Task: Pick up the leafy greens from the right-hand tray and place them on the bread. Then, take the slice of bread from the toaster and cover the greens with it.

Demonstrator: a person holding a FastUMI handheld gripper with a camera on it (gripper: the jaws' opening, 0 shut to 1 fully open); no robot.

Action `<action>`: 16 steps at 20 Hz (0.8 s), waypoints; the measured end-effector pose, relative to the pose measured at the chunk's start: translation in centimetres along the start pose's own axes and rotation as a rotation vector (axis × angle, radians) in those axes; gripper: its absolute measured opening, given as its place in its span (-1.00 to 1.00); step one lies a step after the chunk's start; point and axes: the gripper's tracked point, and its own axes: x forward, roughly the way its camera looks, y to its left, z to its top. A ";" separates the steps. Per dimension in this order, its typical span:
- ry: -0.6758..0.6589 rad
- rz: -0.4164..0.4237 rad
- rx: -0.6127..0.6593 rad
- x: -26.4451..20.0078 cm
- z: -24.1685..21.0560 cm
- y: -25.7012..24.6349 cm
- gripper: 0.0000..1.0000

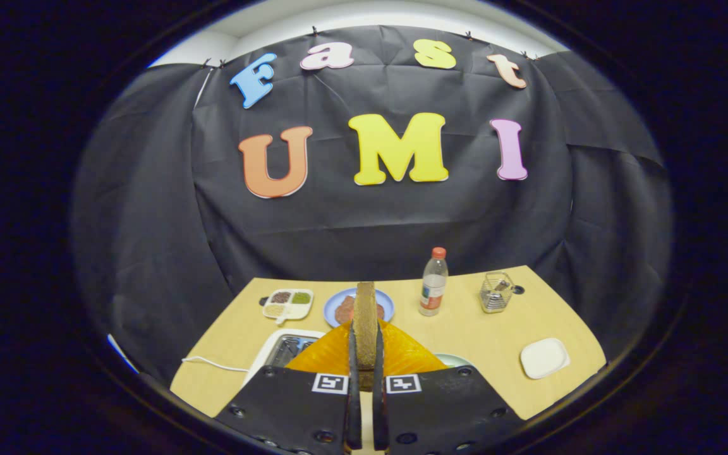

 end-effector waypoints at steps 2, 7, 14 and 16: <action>0.040 -0.006 0.012 1.0 -2.2 -1.7 -0.86; 0.135 -0.005 0.048 4.9 -8.2 -4.3 -0.86; 0.180 0.026 0.112 8.6 -13.0 -6.4 -0.86; 0.189 0.030 0.133 9.1 -13.7 -7.4 -0.86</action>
